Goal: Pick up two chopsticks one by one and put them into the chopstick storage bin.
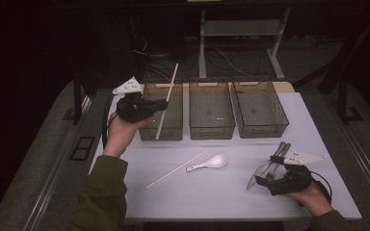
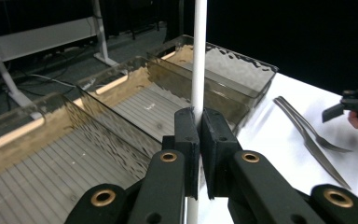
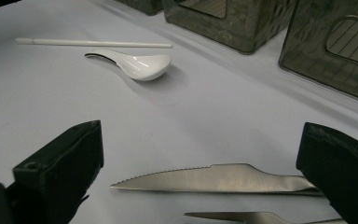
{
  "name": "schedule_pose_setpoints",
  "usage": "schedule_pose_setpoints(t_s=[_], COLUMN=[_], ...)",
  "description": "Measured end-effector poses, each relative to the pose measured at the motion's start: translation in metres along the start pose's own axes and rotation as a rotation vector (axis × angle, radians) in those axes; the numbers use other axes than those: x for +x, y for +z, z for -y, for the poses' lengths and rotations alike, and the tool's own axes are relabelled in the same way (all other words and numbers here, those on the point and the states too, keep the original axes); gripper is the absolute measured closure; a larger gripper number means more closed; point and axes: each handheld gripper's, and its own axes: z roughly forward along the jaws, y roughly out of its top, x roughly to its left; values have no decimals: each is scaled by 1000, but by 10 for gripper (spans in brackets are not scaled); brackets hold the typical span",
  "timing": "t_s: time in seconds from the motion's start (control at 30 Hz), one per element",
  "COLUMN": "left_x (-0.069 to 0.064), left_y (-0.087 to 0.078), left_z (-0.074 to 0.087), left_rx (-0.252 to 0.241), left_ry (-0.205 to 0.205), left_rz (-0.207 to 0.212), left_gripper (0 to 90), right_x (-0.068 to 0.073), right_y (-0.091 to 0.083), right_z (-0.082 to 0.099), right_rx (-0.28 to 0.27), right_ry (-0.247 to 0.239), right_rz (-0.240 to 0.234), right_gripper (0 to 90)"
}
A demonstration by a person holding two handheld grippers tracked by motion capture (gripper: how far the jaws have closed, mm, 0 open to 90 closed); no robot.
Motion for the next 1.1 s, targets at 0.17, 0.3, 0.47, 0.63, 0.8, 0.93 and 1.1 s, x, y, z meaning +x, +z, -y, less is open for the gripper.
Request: schedule_pose_setpoints(t_s=[0.17, 0.3, 0.47, 0.63, 0.8, 0.93, 1.1], left_x=[9, 19, 34, 46, 56, 62, 67], left_y=[5, 11, 21, 30, 37, 43, 49], left_z=[-15, -18, -14, -6, 2, 7, 14], left_rx=[9, 3, 31, 77, 115, 168, 222], left_ry=[15, 10, -10, -34, -61, -74, -79], left_rz=[-27, -52, -87, -124, -151, -184, -223], left_gripper=[851, 851, 851, 851, 851, 851, 851], right_x=[0, -1, -1, -1, -1, -1, -1], right_y=[0, -1, -1, -1, -1, -1, -2], right_z=[0, 0, 0, 0, 0, 0, 0], right_rx=[-1, -5, -4, -7, -7, -8, -9], right_ry=[6, 6, 7, 7, 6, 7, 8], right_rz=[-2, -4, -7, -6, -10, -9, -12], right_gripper=[8, 8, 8, 8, 8, 8, 8])
